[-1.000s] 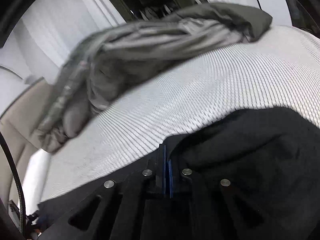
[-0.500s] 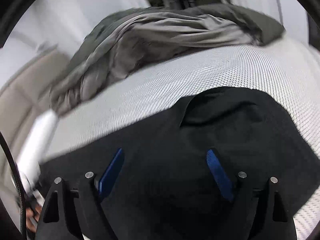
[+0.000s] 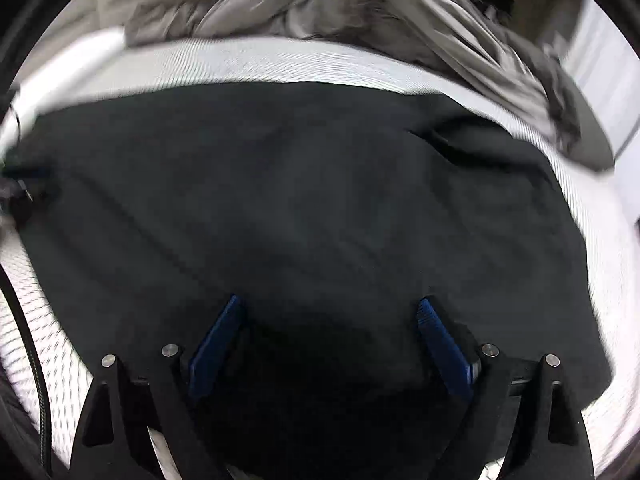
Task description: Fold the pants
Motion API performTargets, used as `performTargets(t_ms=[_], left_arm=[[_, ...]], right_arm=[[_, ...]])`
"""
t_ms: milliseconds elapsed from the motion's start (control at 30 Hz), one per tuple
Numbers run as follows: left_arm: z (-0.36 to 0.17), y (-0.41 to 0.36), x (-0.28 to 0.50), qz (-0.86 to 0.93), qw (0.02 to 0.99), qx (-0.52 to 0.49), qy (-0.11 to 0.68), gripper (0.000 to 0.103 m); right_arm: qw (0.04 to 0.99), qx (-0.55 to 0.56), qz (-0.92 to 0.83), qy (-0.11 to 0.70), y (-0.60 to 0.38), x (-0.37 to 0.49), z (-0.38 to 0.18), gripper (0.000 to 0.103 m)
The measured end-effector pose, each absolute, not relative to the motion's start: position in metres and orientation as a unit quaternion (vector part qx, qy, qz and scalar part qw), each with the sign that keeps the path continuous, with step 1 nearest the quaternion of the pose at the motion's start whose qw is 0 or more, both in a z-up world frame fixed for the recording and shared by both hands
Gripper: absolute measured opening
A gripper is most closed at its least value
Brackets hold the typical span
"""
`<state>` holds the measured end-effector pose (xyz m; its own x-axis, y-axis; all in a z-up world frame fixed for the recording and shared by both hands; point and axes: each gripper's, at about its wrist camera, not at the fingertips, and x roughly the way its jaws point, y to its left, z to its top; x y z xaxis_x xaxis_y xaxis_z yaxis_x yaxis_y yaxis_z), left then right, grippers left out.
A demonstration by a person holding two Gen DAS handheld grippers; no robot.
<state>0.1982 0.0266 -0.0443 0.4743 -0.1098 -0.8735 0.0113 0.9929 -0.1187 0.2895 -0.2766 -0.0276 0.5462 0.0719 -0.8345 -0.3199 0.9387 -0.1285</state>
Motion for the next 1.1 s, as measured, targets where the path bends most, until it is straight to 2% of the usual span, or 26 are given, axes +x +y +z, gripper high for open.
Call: performTargets(t_ms=[100, 200, 433, 567, 667, 867, 1033, 1067, 1100], left_arm=[[-0.044, 0.028, 0.194, -0.040, 0.858, -0.044, 0.510, 0.102], [-0.039, 0.026, 0.191, -0.037, 0.860, -0.044, 0.507, 0.102], [-0.006, 0.016, 0.192, -0.072, 0.878, -0.087, 0.465, 0.102], [-0.011, 0.016, 0.201, -0.035, 0.876, -0.085, 0.474, 0.102], [-0.014, 0.029, 0.204, -0.012, 0.875, -0.127, 0.467, 0.102], [-0.018, 0.058, 0.210, -0.001, 0.867, -0.194, 0.459, 0.102], [-0.018, 0.063, 0.212, 0.003, 0.871, -0.197, 0.450, 0.102], [-0.018, 0.063, 0.212, 0.003, 0.872, -0.198, 0.449, 0.102], [-0.017, 0.061, 0.212, 0.003, 0.872, -0.199, 0.448, 0.102]], right_arm=[[0.872, -0.185, 0.001, 0.454, -0.326, 0.278, -0.025, 0.092], [0.880, -0.091, -0.009, 0.466, -0.367, 0.273, -0.020, 0.092], [0.903, -0.080, 0.071, 0.416, -0.320, 0.267, 0.008, 0.092], [0.902, 0.023, 0.145, 0.407, -0.332, 0.259, 0.021, 0.092], [0.898, 0.084, 0.132, 0.411, -0.364, 0.243, 0.018, 0.092], [0.839, 0.257, 0.125, 0.463, -0.442, 0.234, -0.024, 0.091], [0.818, 0.390, 0.136, 0.400, -0.466, 0.241, -0.040, 0.091], [0.816, 0.408, 0.134, 0.387, -0.467, 0.243, -0.042, 0.085], [0.816, 0.417, 0.127, 0.379, -0.466, 0.247, -0.042, 0.072]])
